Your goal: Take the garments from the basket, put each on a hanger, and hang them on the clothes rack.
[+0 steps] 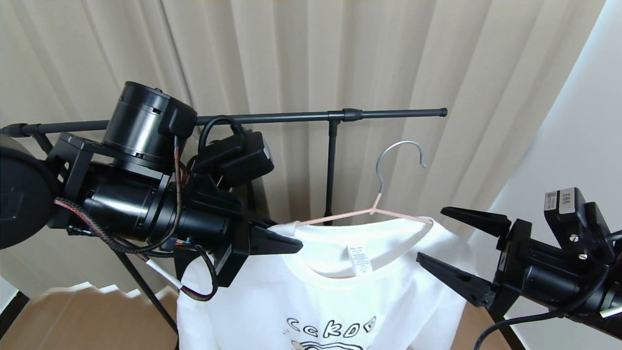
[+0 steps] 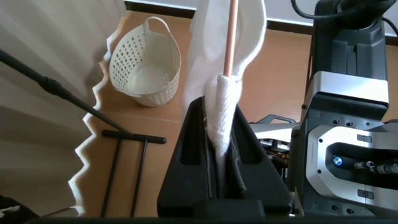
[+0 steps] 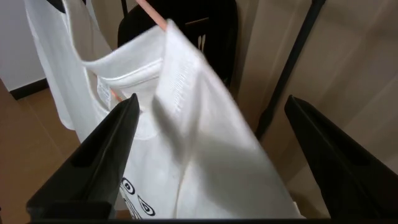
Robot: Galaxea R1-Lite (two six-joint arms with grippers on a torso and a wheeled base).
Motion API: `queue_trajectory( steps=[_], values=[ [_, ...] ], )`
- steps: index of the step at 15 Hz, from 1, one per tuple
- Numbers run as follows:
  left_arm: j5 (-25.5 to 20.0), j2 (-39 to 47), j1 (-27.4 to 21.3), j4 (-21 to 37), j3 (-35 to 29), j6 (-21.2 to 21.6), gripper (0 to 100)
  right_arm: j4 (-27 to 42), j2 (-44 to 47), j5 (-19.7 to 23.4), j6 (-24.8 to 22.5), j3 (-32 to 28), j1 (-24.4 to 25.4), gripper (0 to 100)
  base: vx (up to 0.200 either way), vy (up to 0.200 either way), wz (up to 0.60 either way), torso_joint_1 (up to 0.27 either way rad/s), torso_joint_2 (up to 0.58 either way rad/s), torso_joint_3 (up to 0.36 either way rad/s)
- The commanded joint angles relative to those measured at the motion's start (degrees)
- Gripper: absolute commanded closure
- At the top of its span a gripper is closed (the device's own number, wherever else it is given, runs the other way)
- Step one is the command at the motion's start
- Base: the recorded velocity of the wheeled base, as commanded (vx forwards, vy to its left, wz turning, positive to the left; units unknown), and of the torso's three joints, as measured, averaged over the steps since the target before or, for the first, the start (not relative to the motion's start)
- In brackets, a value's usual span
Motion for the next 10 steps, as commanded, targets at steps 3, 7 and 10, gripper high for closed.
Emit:
queue_trajectory(
  steps=[3, 7, 10],
  values=[
    [-0.05, -2.05, 1.98, -0.1, 0.48, 0.01, 100, 0.0, -0.7, 0.08, -0.03, -0.51, -2.72, 0, 0.0, 0.0, 0.0, 0.0, 0.0, 0.0],
    [-0.05, -5.47, 4.62, -0.1, 1.01, -1.22, 100, 0.0, 0.8, 0.08, -0.12, -0.69, -3.42, 0, 0.0, 0.0, 0.0, 0.0, 0.0, 0.0],
    [-0.05, -7.58, 5.76, -0.1, 1.8, -1.22, 100, 0.0, 3.08, -0.01, -0.39, -0.77, -4.39, 0, 0.0, 0.0, 0.0, 0.0, 0.0, 0.0]
  ],
)
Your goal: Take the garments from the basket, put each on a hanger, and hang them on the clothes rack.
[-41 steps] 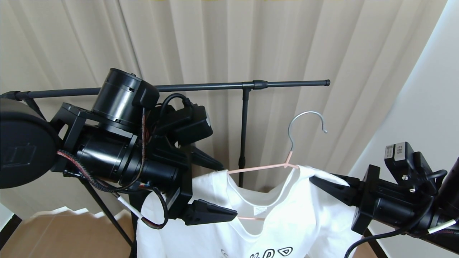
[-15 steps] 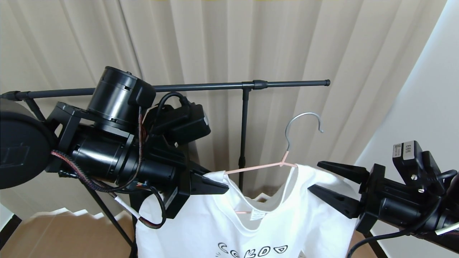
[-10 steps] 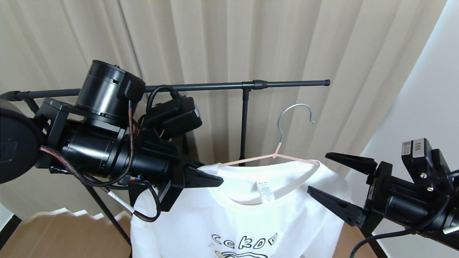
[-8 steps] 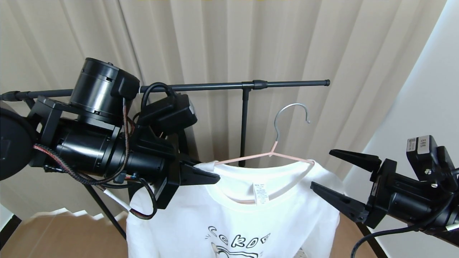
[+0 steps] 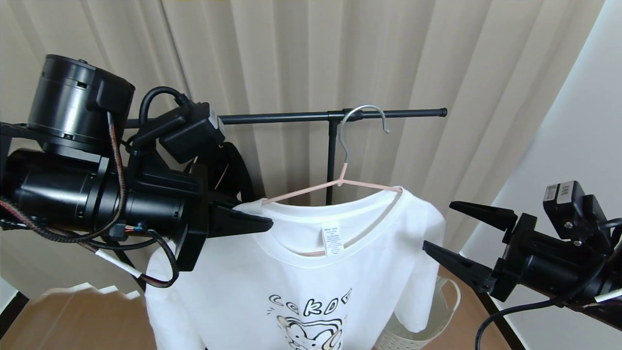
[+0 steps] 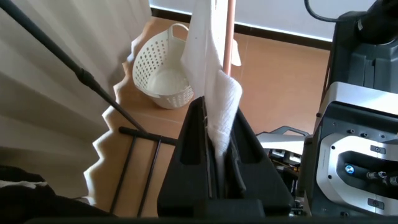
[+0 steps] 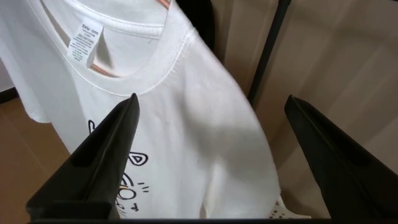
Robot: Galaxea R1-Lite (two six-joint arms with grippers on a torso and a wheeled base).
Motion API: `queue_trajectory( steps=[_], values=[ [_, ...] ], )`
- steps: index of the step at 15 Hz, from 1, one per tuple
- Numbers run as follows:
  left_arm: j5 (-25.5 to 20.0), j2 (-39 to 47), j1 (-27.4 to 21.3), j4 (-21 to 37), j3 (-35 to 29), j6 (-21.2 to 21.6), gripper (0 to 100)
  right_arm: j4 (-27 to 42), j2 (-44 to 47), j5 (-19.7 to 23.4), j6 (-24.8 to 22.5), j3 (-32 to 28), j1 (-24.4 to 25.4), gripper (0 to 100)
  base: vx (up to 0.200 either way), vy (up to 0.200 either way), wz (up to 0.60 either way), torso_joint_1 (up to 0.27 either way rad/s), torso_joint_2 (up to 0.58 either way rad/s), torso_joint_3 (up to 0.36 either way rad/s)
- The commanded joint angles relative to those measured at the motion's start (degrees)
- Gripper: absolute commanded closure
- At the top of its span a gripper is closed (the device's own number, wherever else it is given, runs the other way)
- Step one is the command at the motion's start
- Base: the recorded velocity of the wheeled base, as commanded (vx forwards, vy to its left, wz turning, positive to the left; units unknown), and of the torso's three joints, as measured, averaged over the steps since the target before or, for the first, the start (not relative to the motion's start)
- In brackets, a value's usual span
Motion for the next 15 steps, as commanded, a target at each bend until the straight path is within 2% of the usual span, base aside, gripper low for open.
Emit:
queue_trajectory(
  steps=[1, 5, 8, 11, 15],
  values=[
    [0.01, -2.48, 0.5, -0.05, 0.77, -0.01, 100, -0.11, 3.2, -0.03, -0.61, -0.49, -0.8, 0, 0.0, 0.0, 0.0, 0.0, 0.0, 0.0],
    [0.1, -5.99, 1.03, -0.05, 2.44, -1.77, 100, -0.28, 6.63, -0.03, -1.22, -0.76, -2.39, 0, 0.0, 0.0, 0.0, 0.0, 0.0, 0.0],
    [0.1, -7.4, 1.64, -0.05, 2.53, -2.12, 100, -0.37, 9.53, -0.3, -4.12, -0.76, -3.09, 0, 0.0, 0.0, 0.0, 0.0, 0.0, 0.0],
    [0.1, -8.8, 1.73, -0.23, 2.62, -3.97, 100, -0.55, 12.43, -2.14, -5.0, -1.29, -3.44, 0, 0.0, 0.0, 0.0, 0.0, 0.0, 0.0],
    [0.1, -9.77, 1.73, -0.49, 3.76, -4.23, 100, -0.72, 14.62, -4.16, -4.91, -2.6, -3.44, 0, 0.0, 0.0, 0.0, 0.0, 0.0, 0.0]
  ],
)
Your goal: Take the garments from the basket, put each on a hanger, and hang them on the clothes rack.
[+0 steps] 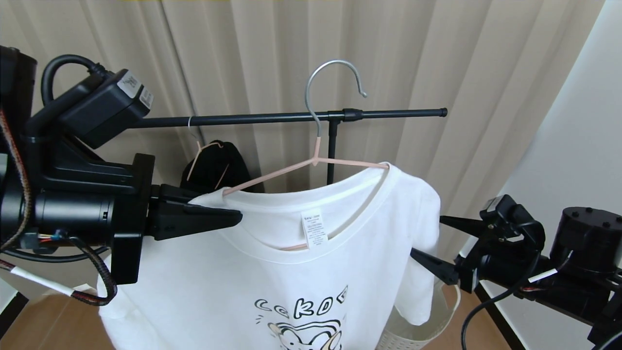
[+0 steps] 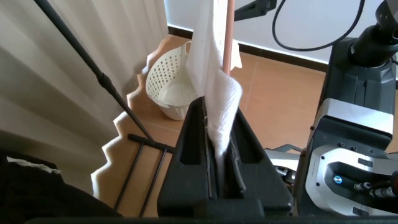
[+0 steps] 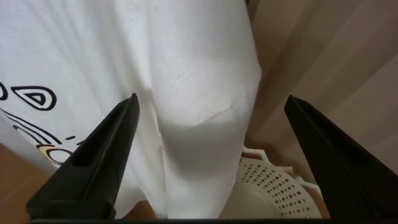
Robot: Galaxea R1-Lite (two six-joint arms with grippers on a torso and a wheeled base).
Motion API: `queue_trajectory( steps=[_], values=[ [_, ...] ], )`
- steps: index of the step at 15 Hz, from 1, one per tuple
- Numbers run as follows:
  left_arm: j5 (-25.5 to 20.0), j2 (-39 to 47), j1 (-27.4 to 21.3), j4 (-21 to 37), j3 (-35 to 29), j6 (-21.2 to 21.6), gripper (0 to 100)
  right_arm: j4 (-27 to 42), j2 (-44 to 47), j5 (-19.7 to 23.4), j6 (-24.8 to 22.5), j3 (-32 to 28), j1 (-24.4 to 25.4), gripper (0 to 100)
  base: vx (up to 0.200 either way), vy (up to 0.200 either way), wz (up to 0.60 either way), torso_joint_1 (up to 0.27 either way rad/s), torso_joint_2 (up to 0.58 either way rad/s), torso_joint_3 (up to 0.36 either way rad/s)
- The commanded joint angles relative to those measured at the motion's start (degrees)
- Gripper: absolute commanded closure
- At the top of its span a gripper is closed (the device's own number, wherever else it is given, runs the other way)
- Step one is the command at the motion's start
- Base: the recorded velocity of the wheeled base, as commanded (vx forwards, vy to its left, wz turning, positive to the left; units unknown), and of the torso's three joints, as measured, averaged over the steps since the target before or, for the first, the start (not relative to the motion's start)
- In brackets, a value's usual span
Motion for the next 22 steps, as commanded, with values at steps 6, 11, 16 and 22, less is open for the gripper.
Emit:
queue_trajectory(
  steps=[6, 11, 16, 22],
  values=[
    [0.02, -1.38, 0.27, 0.01, 0.79, -0.56, 100, -0.1, 2.21, -1.07, 0.23, -1.78, -0.05, 100, 0.0, 0.0, 0.0, 0.0, 0.0, 0.0],
    [0.02, -2.17, 1.41, 0.01, 1.58, -0.56, 100, -0.01, 2.29, -0.98, 0.31, -3.45, -4.19, 100, 0.0, 0.0, 0.0, 0.0, 0.0, 0.0],
    [0.02, -3.75, 1.68, -1.31, 4.04, -1.87, 100, -0.01, 2.03, -0.89, 0.31, -3.36, -5.24, 100, 0.0, 0.0, 0.0, 0.0, 0.0, 0.0],
    [2.21, -3.49, 1.68, -6.94, 6.94, -4.95, 100, -2.74, 1.06, -0.98, 0.05, -0.72, -3.22, 0, 0.0, 0.0, 0.0, 0.0, 0.0, 0.0]
  ],
)
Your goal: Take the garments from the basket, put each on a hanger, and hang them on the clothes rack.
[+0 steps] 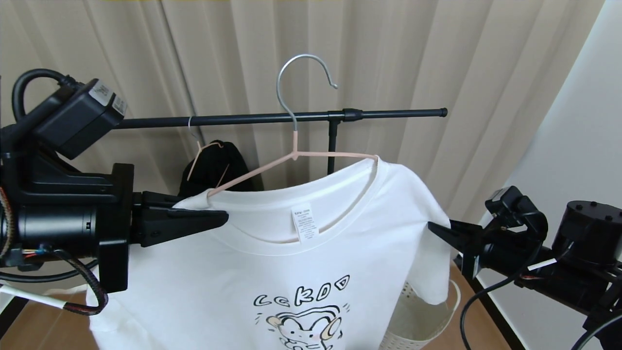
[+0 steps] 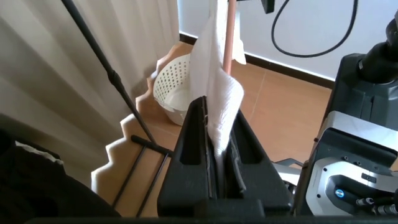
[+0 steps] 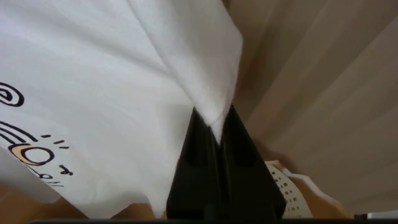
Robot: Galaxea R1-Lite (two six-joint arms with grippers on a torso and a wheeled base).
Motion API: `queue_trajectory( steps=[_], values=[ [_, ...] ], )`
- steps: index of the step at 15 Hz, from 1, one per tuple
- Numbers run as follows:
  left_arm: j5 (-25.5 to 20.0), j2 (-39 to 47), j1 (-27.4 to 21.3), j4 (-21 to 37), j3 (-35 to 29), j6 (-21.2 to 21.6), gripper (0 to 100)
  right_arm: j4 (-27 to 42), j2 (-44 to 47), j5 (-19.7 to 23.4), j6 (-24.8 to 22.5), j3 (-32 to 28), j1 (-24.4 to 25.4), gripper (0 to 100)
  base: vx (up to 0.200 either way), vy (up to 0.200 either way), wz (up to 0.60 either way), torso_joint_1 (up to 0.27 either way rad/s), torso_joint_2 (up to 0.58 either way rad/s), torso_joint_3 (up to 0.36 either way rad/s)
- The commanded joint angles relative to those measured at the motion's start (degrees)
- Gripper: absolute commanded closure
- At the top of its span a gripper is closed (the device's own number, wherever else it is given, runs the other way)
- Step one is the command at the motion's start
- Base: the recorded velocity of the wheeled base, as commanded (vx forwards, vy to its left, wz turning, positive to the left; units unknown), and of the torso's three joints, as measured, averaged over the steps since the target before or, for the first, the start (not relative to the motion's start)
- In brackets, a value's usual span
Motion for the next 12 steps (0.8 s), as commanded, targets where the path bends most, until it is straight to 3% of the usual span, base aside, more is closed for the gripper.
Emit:
queue_trajectory(
  steps=[1, 4, 5, 12],
  values=[
    [0.11, 0.09, 0.0, -0.01, 0.21, -0.01, 100, -0.19, -0.53, 0.17, -0.06, 0.87, 0.15, 0, 0.0, 0.0, 0.0, 0.0, 0.0, 0.0],
    [1.16, -0.35, 0.17, -0.01, 0.92, -1.16, 100, -1.6, -1.58, 0.34, -0.15, 1.4, 0.32, 0, 0.0, 0.0, 0.0, 0.0, 0.0, 0.0],
    [2.92, -0.43, 1.31, -0.1, 1.53, -1.51, 100, -1.6, -2.55, 0.34, -0.15, 1.4, 0.85, 0, 0.0, 0.0, 0.0, 0.0, 0.0, 0.0],
    [3.27, 0.18, 8.52, -0.1, 4.34, -1.6, 100, -1.51, -5.36, 0.08, 0.03, 1.14, 2.25, 0, 0.0, 0.0, 0.0, 0.0, 0.0, 0.0]
  ],
)
